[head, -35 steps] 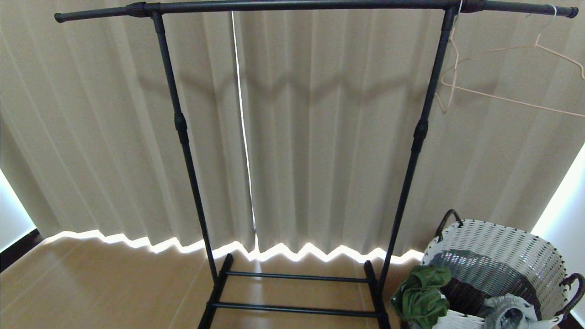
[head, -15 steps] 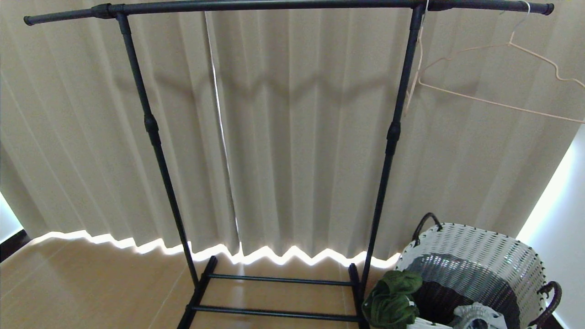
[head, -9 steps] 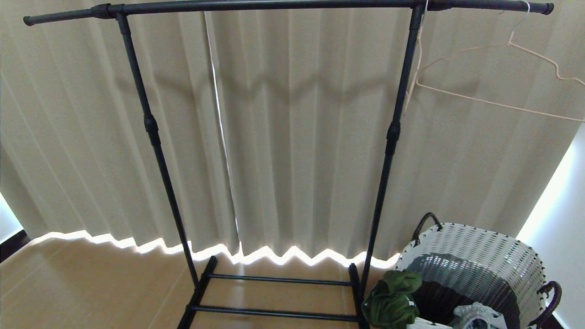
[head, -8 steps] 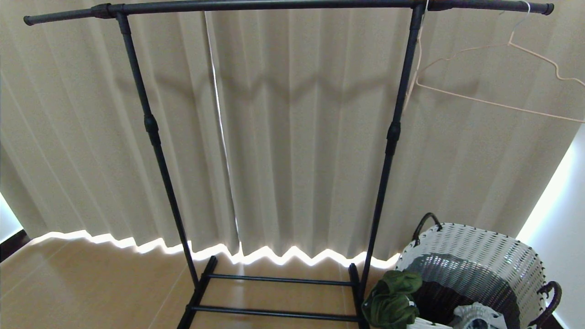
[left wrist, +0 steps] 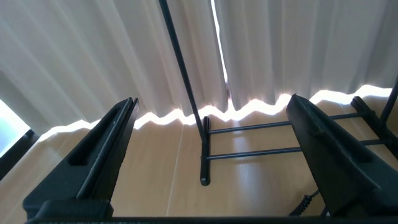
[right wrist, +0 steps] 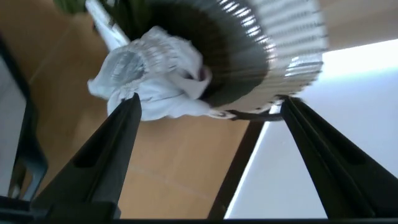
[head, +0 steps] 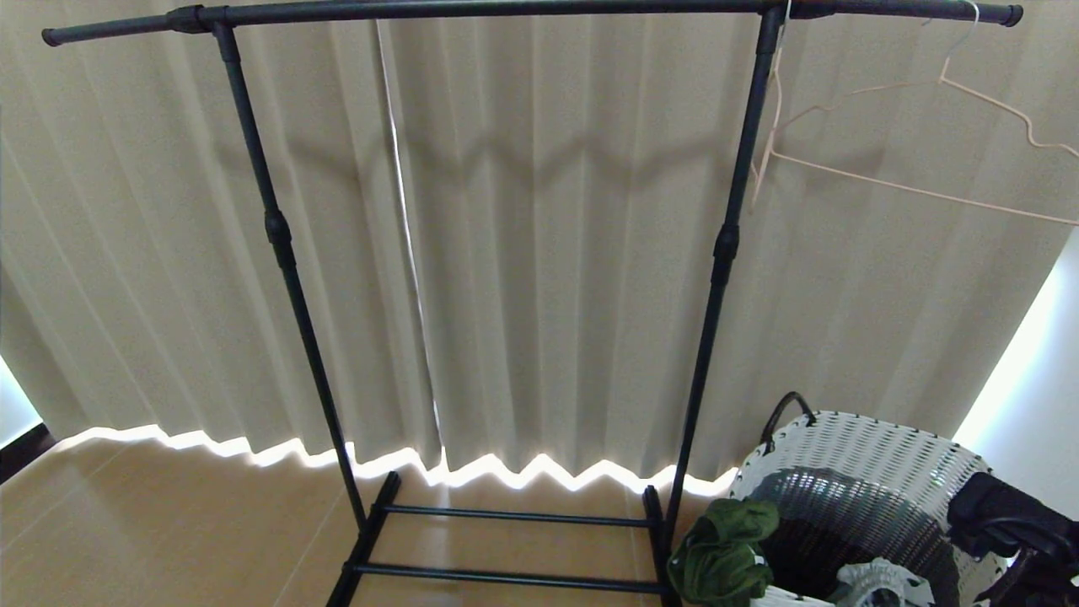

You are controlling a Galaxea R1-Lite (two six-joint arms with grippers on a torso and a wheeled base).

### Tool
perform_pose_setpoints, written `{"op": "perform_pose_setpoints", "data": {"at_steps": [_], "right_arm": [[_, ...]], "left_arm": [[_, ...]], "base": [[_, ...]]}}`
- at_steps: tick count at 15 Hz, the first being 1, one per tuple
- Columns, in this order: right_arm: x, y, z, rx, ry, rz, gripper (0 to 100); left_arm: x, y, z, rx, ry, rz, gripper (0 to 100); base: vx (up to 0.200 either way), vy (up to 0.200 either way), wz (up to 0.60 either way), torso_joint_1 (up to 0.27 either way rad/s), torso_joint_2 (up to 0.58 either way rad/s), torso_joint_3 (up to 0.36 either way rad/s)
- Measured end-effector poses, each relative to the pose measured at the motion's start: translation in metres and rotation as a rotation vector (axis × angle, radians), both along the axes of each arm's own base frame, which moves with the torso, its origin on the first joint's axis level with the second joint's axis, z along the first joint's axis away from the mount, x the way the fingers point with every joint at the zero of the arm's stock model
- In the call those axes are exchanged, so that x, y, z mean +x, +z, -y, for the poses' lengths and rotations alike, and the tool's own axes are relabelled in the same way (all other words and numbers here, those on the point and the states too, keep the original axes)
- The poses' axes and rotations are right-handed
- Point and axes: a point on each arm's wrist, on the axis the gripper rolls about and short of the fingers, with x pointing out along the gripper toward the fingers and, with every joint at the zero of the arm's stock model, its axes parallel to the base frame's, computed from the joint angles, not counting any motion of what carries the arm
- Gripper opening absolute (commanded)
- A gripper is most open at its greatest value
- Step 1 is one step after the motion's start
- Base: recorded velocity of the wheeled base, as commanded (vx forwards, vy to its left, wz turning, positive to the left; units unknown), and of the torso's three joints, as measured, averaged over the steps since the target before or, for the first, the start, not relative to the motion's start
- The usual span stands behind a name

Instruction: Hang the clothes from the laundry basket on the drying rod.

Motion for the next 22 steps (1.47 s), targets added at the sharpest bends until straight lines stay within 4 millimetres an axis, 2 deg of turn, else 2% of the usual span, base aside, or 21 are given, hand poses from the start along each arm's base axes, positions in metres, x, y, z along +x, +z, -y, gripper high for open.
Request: {"op": "perform_pose_setpoints", "data": {"at_steps": [3, 7, 12, 16, 22], "right_arm": [[0.019, -0.015, -0.001, -0.005, 0.007, -0.078, 100], [0.027, -0.029, -0.005, -0.004, 0.031, -0.159, 100], [0.046, -0.035, -0.01, -0.011, 0.046, -0.145, 100], [0.064, -0.049, -0.009, -0.06, 0.007, -0.13, 100], [0.071, -0.063, -0.007, -0.09, -0.021, -0.182, 100]], "left_arm": [[0.0, 0.0, 0.0, -0.002, 0.001, 0.0, 100], [0.0, 0.0, 0.0, -0.005, 0.004, 0.0, 100], [0.0, 0.0, 0.0, -0.015, 0.013, 0.0, 100], [0.0, 0.0, 0.0, -0.021, 0.02, 0.001, 100], [0.0, 0.0, 0.0, -0.022, 0.02, 0.001, 100]], "base": [[0.0, 0.0, 0.0, 0.0, 0.0, 0.0], [0.0, 0.0, 0.0, 0.0, 0.0, 0.0], [0.0, 0.0, 0.0, 0.0, 0.0, 0.0], [0.0, 0.0, 0.0, 0.0, 0.0, 0.0], [0.0, 0.0, 0.0, 0.0, 0.0, 0.0]]}}
